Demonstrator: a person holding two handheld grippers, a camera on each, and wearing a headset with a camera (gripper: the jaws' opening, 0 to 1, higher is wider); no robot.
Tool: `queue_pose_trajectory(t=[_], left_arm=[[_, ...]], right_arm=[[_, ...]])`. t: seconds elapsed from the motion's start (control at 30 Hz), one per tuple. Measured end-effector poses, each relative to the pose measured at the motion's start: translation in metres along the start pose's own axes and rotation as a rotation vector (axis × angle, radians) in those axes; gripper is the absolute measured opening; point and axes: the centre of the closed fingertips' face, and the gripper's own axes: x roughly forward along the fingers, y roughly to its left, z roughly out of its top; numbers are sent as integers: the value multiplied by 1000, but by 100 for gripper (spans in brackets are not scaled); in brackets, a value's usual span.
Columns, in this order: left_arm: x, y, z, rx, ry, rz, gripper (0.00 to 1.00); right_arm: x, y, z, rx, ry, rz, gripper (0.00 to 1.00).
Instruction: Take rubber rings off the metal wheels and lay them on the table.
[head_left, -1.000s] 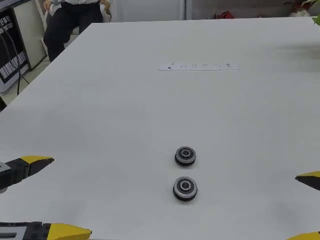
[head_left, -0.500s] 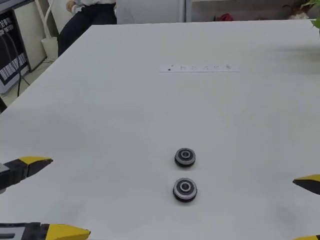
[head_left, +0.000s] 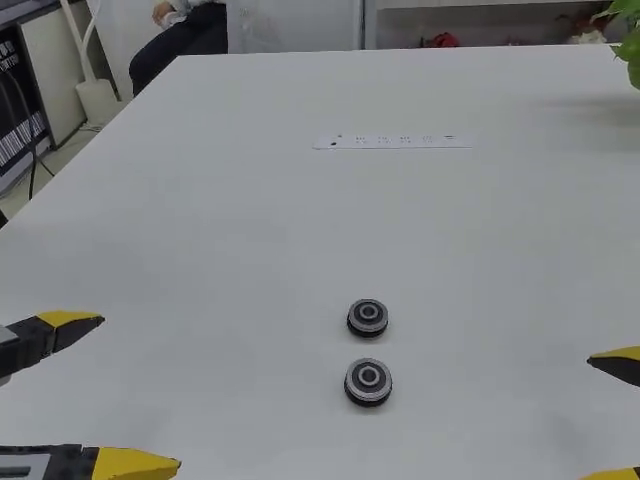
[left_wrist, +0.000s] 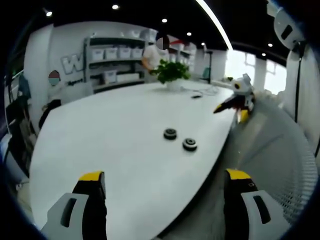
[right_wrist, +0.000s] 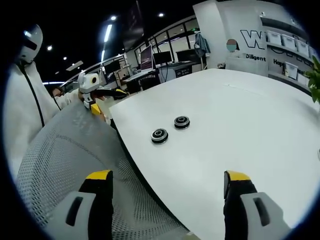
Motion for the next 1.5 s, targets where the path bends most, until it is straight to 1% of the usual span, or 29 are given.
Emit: queue_pose_trajectory(t=[0.17, 0.37, 0.7, 0.87, 0.93, 1.07, 1.13, 1.4, 1.47, 1.5], left_arm=[[-1, 2, 2, 8, -3, 2, 100], [-1, 4, 0, 11, -3, 3, 100], [-4, 7, 2, 16, -6, 12, 100], [-3, 5, 4, 16, -9, 6, 100], [-2, 3, 6, 15, -16, 0, 100], [-2, 4, 7, 22, -14, -1, 100], [-1, 2, 10, 22, -16, -2, 100], [0, 0, 16, 36, -10, -7, 100], [0, -1, 20, 40, -13, -12, 100], [1, -5, 23, 41, -14, -13, 100]], right_arm=[[-1, -2, 2, -3, -5, -9, 89], [-1, -2, 3, -4, -8, -14, 89], [3, 0, 7, -10, -15, -8, 88], [4, 0, 8, -8, -21, -9, 87], [4, 0, 7, -8, -19, -6, 87], [5, -1, 6, -5, -15, -4, 86], [5, -1, 5, -6, -14, -3, 86], [8, -4, 9, -10, -25, 3, 85], [8, -4, 10, -11, -26, 5, 85], [8, -4, 10, -11, -26, 6, 85]])
